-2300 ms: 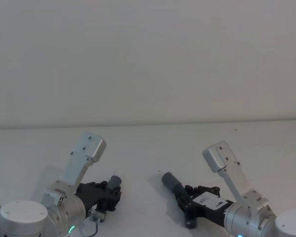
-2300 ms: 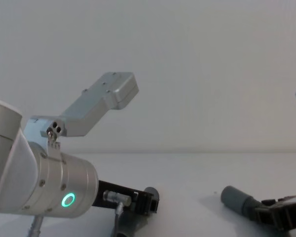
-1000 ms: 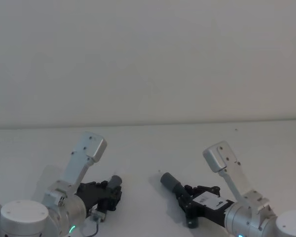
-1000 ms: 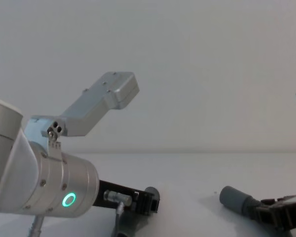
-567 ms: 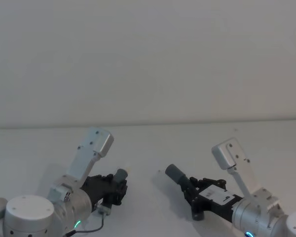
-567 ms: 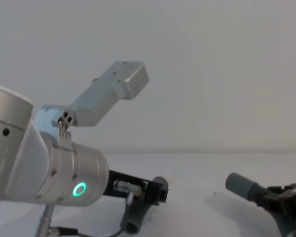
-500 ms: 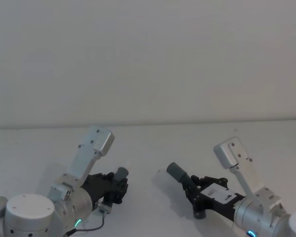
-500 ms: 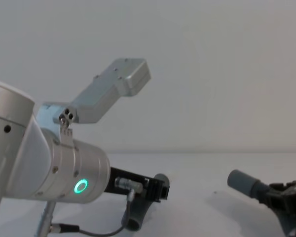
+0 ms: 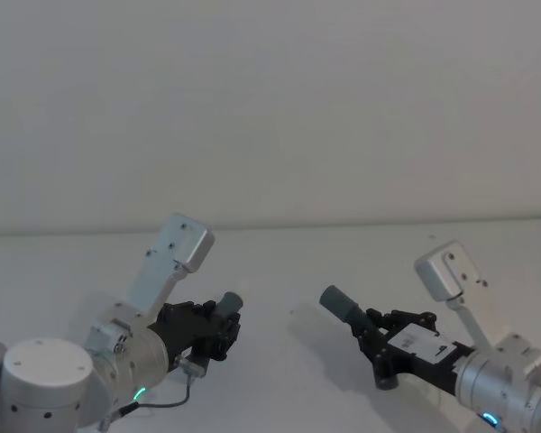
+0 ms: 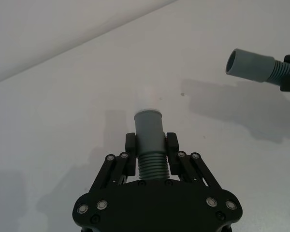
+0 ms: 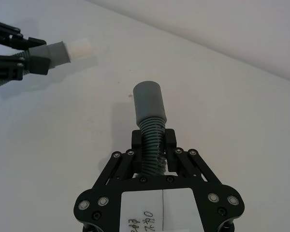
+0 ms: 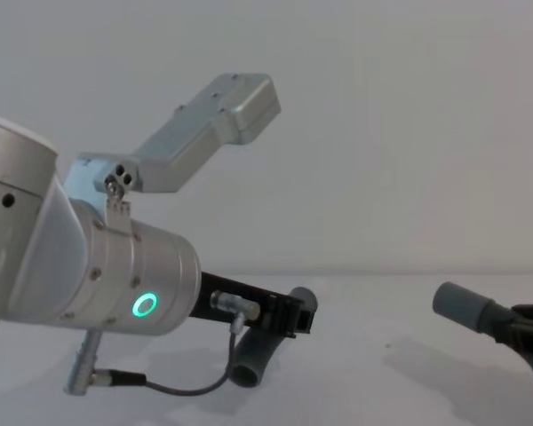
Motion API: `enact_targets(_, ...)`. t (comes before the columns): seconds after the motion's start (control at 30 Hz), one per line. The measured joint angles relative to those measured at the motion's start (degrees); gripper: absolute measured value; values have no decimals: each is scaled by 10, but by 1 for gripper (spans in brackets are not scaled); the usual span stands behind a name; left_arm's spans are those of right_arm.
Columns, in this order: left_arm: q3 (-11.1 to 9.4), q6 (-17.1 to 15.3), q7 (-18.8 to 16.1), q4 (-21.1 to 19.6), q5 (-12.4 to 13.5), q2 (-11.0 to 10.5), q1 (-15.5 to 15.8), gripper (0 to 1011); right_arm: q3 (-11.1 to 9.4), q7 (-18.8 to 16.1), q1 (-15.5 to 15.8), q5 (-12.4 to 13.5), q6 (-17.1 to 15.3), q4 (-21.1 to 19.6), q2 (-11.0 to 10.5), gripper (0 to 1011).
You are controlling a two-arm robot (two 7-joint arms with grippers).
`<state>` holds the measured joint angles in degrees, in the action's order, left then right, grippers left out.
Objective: Use both hands to pick up one end of the pipe from the table, align the ends, and insert them.
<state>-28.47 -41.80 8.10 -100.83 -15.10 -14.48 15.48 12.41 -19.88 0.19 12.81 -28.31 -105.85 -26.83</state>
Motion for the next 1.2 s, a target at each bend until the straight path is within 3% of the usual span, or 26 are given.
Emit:
enact_targets(0.63, -30, 51, 129, 26, 3, -66, 55, 366, 1, -114, -19, 25, 53, 4, -87, 264)
enact_targets(1.2, -60, 110, 219, 43, 5, -110, 98, 366, 12, -184, -40, 42, 95, 8, -132, 263)
